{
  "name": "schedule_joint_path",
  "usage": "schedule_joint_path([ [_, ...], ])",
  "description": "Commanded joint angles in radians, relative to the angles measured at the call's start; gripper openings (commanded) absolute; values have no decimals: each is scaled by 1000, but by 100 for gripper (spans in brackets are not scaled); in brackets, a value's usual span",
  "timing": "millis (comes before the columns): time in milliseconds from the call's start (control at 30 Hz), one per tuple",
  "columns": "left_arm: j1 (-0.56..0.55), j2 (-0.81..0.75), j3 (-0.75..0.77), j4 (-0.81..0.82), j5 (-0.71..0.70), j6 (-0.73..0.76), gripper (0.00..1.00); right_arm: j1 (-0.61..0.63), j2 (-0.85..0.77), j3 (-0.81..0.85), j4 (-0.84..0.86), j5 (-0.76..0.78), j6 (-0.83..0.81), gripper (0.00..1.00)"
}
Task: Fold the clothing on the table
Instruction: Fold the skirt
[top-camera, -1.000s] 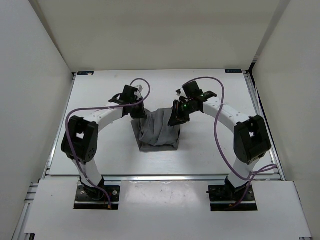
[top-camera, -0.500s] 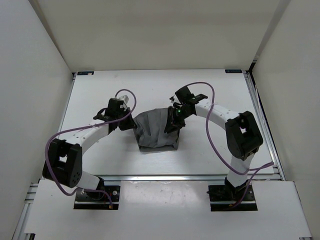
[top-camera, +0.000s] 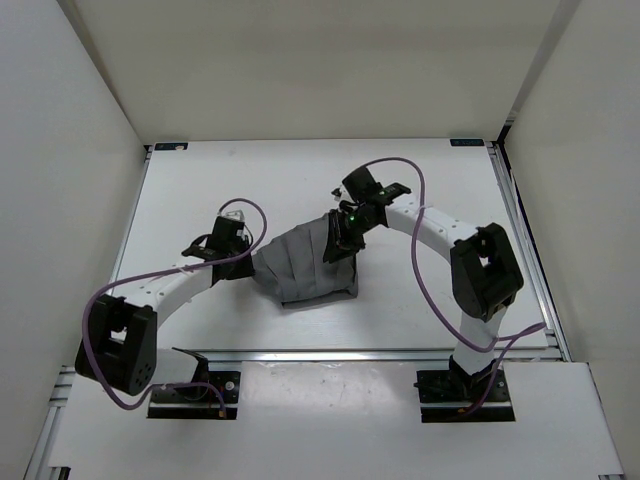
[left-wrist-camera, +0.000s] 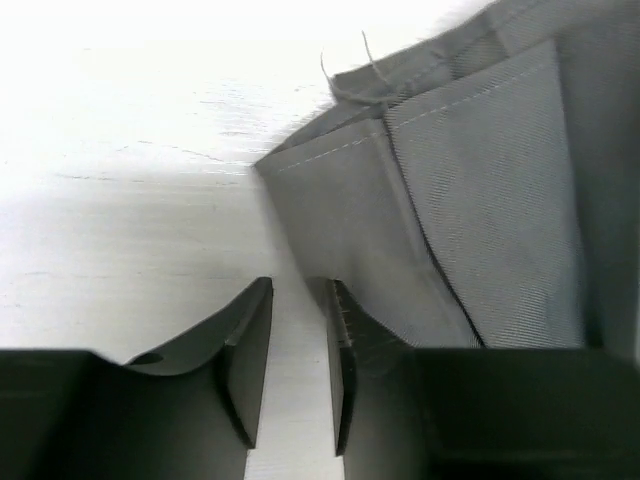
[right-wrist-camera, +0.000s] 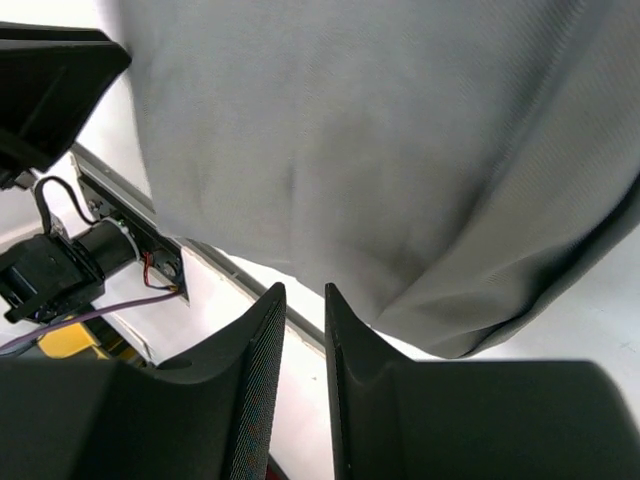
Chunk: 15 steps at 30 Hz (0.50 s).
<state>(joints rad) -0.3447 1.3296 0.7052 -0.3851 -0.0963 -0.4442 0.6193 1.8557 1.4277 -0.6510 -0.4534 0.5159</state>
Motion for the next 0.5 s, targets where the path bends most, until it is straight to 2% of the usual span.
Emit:
schedule_joint_path([
  [0, 12, -46, 13, 23, 7, 27, 40, 19, 14, 78, -41, 21, -20, 28],
  [67, 0, -59, 72, 0, 21, 32, 46, 20, 17, 103, -61, 28, -27, 28],
  [167, -22, -89, 160, -50, 64, 38, 44, 13, 19, 135, -81, 41, -40, 28],
  [267, -27, -128, 197, -19, 223, -30, 30, 4, 13, 145, -87, 52, -43, 28],
  [333, -39, -139, 147, 72, 370, -130, 12, -4, -1, 149, -99, 65, -54, 29],
  [367, -46, -144, 125, 150, 401, -177, 7, -3, -10, 143, -102, 80, -51, 28],
  [467, -68, -115, -39, 297, 458, -270, 1, -29, -39, 113, -105, 97, -56, 28],
])
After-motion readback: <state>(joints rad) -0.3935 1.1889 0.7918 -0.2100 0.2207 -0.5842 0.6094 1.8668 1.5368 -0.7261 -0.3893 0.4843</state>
